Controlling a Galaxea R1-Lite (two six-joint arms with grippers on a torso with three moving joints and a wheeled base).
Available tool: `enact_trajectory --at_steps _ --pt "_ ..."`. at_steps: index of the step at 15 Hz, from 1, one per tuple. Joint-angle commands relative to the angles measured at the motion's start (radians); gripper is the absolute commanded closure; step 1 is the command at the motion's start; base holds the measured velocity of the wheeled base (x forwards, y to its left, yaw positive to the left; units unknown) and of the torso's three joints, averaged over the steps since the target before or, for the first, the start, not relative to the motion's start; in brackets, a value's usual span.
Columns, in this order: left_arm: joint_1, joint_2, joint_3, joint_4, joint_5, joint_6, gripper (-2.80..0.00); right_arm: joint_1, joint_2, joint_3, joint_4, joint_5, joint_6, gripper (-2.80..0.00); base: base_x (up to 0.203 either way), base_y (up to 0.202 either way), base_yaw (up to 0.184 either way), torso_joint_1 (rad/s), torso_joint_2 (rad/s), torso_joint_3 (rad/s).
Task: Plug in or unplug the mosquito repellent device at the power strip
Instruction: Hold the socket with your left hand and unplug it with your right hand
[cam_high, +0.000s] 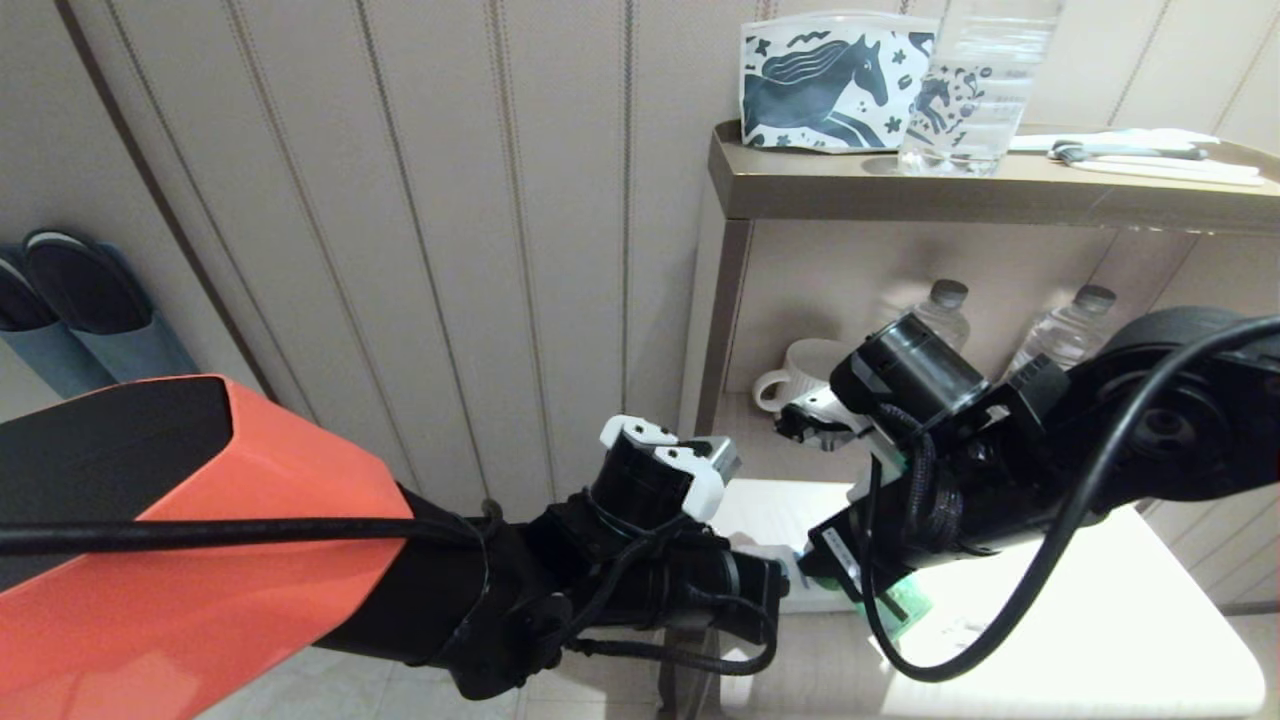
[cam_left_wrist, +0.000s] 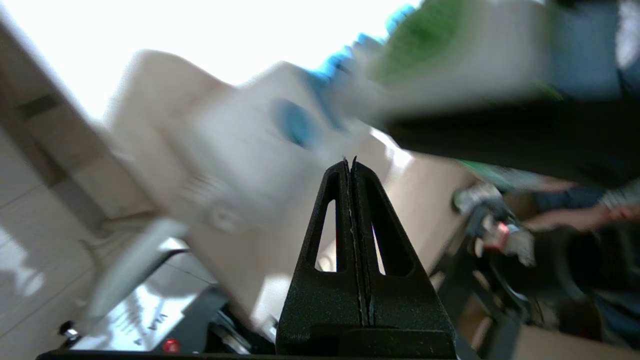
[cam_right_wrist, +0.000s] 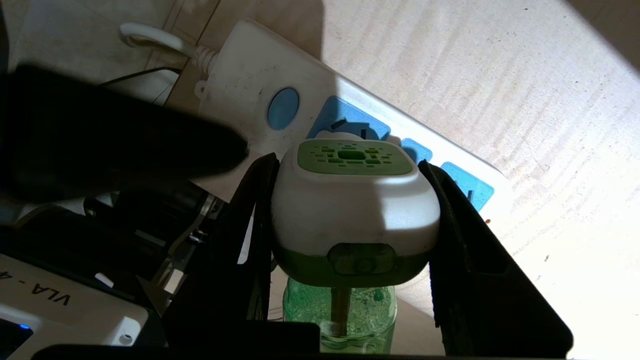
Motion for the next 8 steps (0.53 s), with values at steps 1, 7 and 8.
enact_trajectory --at_steps 1,7,8 --pt "0.023 0.027 -0.01 -0.003 -0.002 -0.002 0.0 0.003 0.001 0.003 0.002 0.0 0.0 0.0 0.0 0.0 0.0 0.0 0.0 0.0" --pt "0.037 0.058 -0.012 -0.018 -0.003 0.002 0.0 -0.003 0.014 0.003 0.001 0.002 0.0 0.0 0.0 0.0 0.0 0.0 0.0 0.0" --pt "0.037 0.056 -0.008 -0.018 -0.003 0.002 0.0 -0.003 0.014 0.003 0.001 0.002 -0.001 0.0 0.0 0.0 0.0 0.0 0.0 0.0"
